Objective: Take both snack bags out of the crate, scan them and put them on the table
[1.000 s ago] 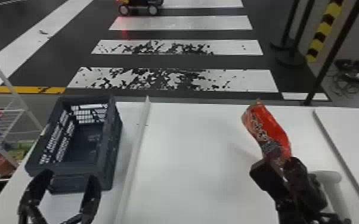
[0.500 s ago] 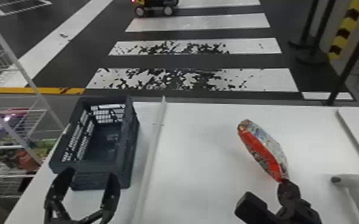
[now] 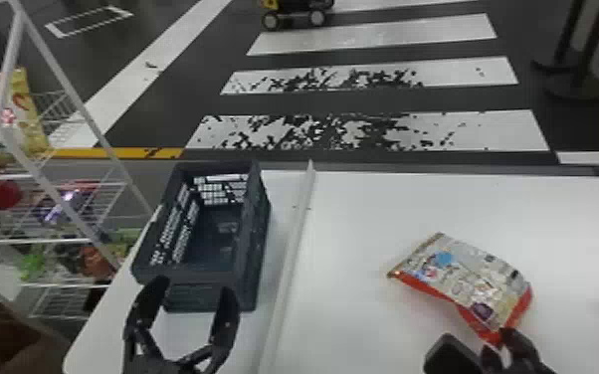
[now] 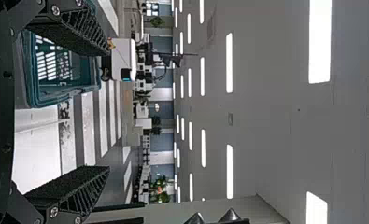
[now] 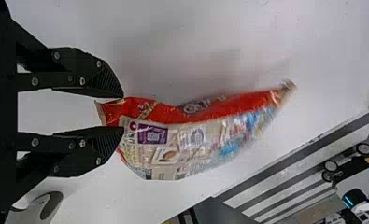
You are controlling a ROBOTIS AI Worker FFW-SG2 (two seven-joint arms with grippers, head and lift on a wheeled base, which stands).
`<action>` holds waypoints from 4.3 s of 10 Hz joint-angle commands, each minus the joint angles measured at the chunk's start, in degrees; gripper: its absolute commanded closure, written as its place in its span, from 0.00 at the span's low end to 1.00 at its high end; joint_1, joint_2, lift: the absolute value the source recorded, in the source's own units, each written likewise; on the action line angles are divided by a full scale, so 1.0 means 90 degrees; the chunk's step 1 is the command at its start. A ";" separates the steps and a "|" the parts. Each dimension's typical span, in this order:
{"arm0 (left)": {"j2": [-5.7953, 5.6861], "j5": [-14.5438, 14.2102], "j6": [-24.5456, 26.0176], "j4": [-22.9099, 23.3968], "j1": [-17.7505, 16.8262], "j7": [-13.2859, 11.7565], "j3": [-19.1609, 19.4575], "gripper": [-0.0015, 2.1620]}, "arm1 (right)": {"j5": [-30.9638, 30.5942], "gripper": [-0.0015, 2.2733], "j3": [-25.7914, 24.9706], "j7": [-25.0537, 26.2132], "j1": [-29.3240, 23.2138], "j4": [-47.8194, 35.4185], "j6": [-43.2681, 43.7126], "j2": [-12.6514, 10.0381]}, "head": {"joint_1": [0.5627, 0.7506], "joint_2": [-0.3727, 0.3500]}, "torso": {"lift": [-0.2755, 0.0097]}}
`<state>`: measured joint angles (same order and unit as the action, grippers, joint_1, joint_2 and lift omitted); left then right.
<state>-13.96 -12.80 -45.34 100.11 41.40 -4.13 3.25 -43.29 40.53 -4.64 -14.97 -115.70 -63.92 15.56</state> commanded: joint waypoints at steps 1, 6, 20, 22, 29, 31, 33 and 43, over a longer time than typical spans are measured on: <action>0.0009 -0.0003 -0.0084 -0.0029 -0.0030 0.0000 0.0000 0.06 | 0.0269 0.00 -0.0157 -0.0178 -0.0055 -0.0309 -0.0179 0.0000 | 0.70 0.87 | 0.64; -0.0001 0.0006 -0.0143 0.0000 -0.0020 -0.0020 -0.0019 0.06 | 0.3316 0.04 -0.2110 -0.1115 -0.0221 -0.1412 -0.0257 -0.0137 | 0.70 0.89 | 0.64; 0.0038 0.0045 -0.0103 -0.0010 0.0009 -0.0049 -0.0019 0.06 | 0.7291 0.99 -0.4425 -0.1174 0.0414 0.0805 0.3552 -0.1270 | 0.70 0.86 | 0.64; 0.0038 0.0045 -0.0103 -0.0010 0.0029 -0.0049 -0.0019 0.06 | 0.6929 0.99 -0.4307 -0.1037 0.0687 0.1410 0.4060 -0.1270 | 0.70 0.82 | 0.64; 0.0048 0.0045 -0.0084 -0.0020 0.0029 -0.0049 -0.0019 0.06 | 0.5972 0.99 -0.4181 -0.1291 0.1156 0.2562 0.4138 -0.1250 | 0.70 0.76 | 0.64; 0.0038 0.0036 -0.0084 -0.0029 0.0029 -0.0049 -0.0010 0.06 | 0.5806 0.99 -0.4181 -0.1330 0.1224 0.2660 0.3845 -0.1250 | 0.70 0.78 | 0.64; 0.0038 0.0026 -0.0084 -0.0049 0.0019 -0.0049 0.0000 0.06 | 0.5601 0.99 -0.4083 -0.0979 0.1136 0.2631 0.3415 -0.1260 | 0.70 0.78 | 0.64; 0.0028 0.0026 -0.0123 -0.0117 -0.0020 -0.0049 -0.0029 0.06 | 0.5777 0.99 -0.4181 0.0281 0.0453 0.0853 0.2419 -0.1416 | 0.70 0.73 | 0.64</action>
<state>-13.66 -12.57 -46.29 99.10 41.17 -4.57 2.96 7.45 3.41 -2.09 -10.87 -107.11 -42.32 2.94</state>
